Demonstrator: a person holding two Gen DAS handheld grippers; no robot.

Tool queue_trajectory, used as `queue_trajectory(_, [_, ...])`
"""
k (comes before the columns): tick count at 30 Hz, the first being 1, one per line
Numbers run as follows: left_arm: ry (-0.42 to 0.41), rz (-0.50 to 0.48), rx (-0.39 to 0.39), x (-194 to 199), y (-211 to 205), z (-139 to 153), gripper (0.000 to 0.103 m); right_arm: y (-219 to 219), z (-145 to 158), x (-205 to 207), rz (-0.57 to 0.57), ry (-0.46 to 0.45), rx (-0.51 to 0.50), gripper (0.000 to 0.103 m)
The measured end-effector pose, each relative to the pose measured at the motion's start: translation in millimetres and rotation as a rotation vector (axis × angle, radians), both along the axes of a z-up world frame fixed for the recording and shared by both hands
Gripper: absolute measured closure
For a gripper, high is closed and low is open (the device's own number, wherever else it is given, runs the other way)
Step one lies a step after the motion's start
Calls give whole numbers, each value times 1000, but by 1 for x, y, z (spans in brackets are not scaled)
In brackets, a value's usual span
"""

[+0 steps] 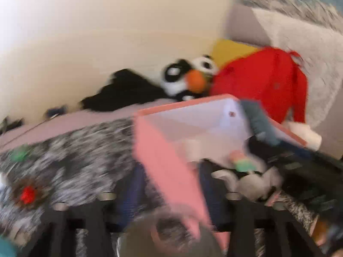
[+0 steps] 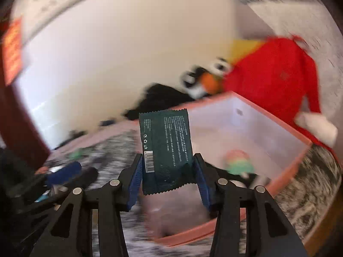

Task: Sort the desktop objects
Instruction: 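Lower the packet into the pink box, open right tool while left tool carries the cup over, then lower the grey ribbed cup into the pink box and open the left tool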

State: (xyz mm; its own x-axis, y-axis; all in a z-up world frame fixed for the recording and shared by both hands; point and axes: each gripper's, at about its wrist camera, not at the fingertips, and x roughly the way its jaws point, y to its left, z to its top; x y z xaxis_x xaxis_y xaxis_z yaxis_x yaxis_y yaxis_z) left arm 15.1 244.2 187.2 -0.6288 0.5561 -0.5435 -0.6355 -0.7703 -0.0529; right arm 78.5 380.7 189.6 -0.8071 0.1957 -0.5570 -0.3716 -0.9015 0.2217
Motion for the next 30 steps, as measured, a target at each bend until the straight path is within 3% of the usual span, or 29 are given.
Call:
queue_trajectory(3, [-60,-14,-14,-11,44,-10,66,37,-22,-5,-61,-73,-64,50])
queue_trajectory(6, [-132,-22,-3,-26,69,-25,58,65,-39,-5,-107,-112,-136,50])
queue_trajectory(8, [-144,8,18,-30,65,-34,36,75,-46,-4,-120,-117,-162,50])
queue_trajectory(10, [-152,42,41,-33,58,-42,23,79,-48,-4,-112,-107,-193,49])
queue_trajectory(11, [-142,59,48,-32,50,-43,12,80,-46,-4,-105,-98,-205,42])
queue_trajectory(12, [-128,76,54,-31,42,-42,8,79,-44,-4,-101,-84,-205,38])
queue_trajectory(16, [-66,119,46,-17,-4,-38,5,71,-26,5,-102,-2,-185,22])
queue_trajectory(21, [25,155,-40,29,-52,-50,2,40,-2,14,-68,56,-99,14])
queue_trajectory(23, [27,148,-70,52,-61,-64,1,24,4,15,-55,65,-50,8])
queue_trajectory(27, [20,118,-121,86,-62,-98,1,0,12,17,-21,76,-6,7])
queue_trajectory(30, [-27,105,-216,88,-44,-142,1,-10,13,17,-7,73,-18,7])
